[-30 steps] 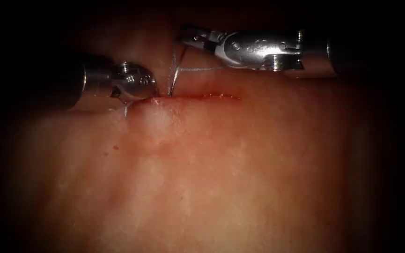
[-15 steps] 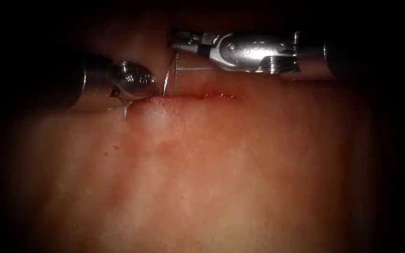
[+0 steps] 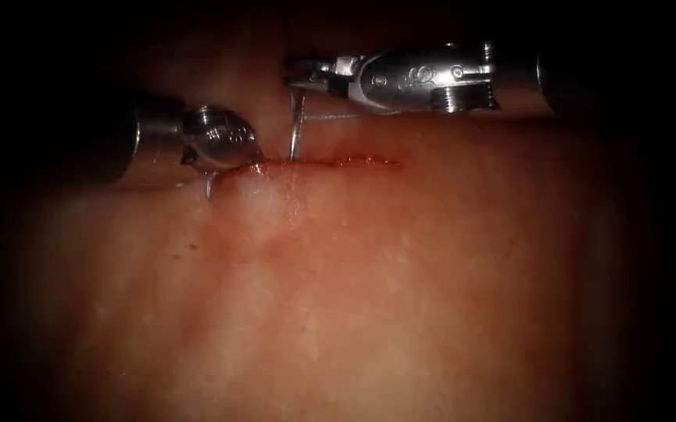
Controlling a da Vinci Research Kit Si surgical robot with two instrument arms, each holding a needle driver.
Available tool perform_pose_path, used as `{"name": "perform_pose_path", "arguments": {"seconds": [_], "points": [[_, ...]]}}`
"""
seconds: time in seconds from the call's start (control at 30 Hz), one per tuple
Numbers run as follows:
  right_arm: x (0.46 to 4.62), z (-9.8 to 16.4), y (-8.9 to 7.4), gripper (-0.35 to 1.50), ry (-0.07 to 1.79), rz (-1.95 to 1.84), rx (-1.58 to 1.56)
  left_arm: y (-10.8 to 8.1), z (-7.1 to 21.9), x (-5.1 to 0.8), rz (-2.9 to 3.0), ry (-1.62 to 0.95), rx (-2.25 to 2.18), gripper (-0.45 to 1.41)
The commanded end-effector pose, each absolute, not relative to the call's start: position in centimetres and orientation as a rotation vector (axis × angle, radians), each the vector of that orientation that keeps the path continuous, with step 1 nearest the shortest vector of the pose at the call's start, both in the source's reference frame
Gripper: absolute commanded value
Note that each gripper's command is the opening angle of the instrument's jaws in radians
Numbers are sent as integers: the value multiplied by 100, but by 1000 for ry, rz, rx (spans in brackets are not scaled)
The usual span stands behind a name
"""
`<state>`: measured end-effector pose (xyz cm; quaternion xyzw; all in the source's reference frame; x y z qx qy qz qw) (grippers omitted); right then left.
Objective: Wound Closure
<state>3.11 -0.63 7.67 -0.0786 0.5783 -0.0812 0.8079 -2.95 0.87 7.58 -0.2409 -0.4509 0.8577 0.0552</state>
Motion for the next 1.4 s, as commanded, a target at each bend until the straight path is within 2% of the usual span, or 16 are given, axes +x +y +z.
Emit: {"name": "perform_pose_path", "arguments": {"seconds": [0.03, 0.83, 1.1, 1.4], "points": [[319, 770, -58, -35, 1237, -178, -177, 91, 764, -300, 2606, -1365, -735, -11], [324, 762, -63, -35, 1294, -118, -10, 94, 768, -299, 2609, -1353, -742, -11], [325, 765, -61, -35, 1262, -118, 24, 94, 768, -299, 2609, -1348, -742, -11], [337, 780, -43, -35, 1225, 59, 185, 91, 769, -299, 2610, -1346, -741, -11]]}}
